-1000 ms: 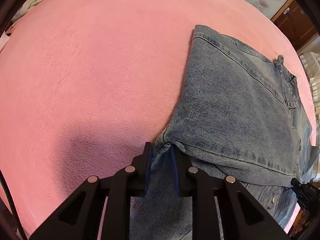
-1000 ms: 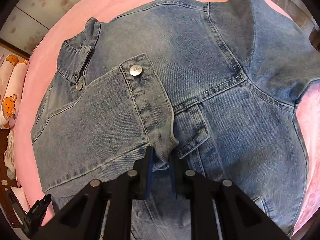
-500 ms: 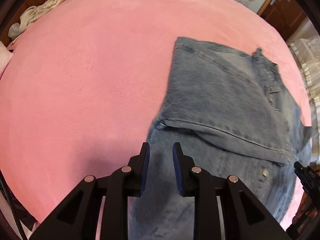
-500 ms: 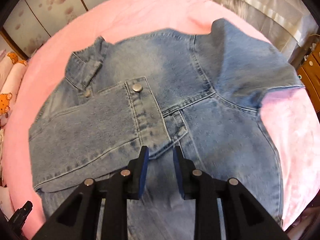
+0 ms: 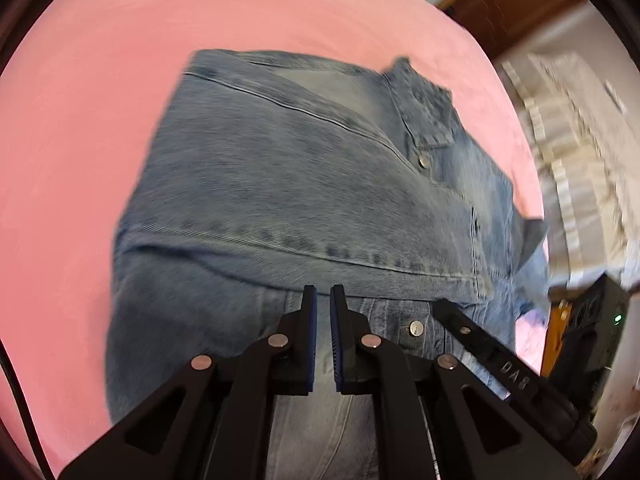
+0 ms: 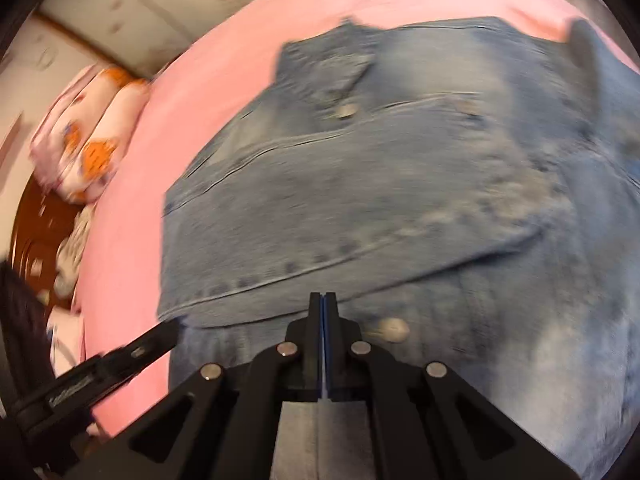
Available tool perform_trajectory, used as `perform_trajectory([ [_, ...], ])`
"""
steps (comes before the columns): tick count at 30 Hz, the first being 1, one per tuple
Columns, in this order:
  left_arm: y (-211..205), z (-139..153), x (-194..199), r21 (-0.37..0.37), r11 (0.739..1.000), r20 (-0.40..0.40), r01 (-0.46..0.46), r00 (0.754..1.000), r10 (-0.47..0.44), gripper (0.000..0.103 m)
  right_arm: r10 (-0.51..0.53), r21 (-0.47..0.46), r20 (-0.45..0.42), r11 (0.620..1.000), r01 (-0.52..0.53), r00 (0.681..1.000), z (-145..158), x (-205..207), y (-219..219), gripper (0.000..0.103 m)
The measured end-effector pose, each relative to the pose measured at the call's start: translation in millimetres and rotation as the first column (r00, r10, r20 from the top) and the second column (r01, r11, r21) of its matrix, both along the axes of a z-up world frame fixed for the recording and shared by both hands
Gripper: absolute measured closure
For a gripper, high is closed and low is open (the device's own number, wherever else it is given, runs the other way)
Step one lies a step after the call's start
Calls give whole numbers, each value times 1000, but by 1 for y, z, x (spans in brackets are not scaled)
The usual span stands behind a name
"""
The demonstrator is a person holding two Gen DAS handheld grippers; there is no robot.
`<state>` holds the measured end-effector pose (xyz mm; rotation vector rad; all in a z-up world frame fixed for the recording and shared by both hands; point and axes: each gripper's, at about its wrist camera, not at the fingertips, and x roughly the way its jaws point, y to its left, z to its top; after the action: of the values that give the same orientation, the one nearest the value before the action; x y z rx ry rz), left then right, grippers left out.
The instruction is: Fold large clothes
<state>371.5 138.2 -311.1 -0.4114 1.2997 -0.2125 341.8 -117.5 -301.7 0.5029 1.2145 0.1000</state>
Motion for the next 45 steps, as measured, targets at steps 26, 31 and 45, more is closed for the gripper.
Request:
perform_trajectory([
  [26,103,-35,14,173,968,-42,-180,981,189,100,-78,-219,-72,974,61,994,-23,12,-79,103],
  [31,77,8,25,151,984,76,-93,994,82,101,-30,-64,51,997,34,998,6,35,-57,103],
  [45,-21,-58,134,92,992,1,83,997,-83,100,87,53,-2,995,-87,996,-63,127,14,103],
])
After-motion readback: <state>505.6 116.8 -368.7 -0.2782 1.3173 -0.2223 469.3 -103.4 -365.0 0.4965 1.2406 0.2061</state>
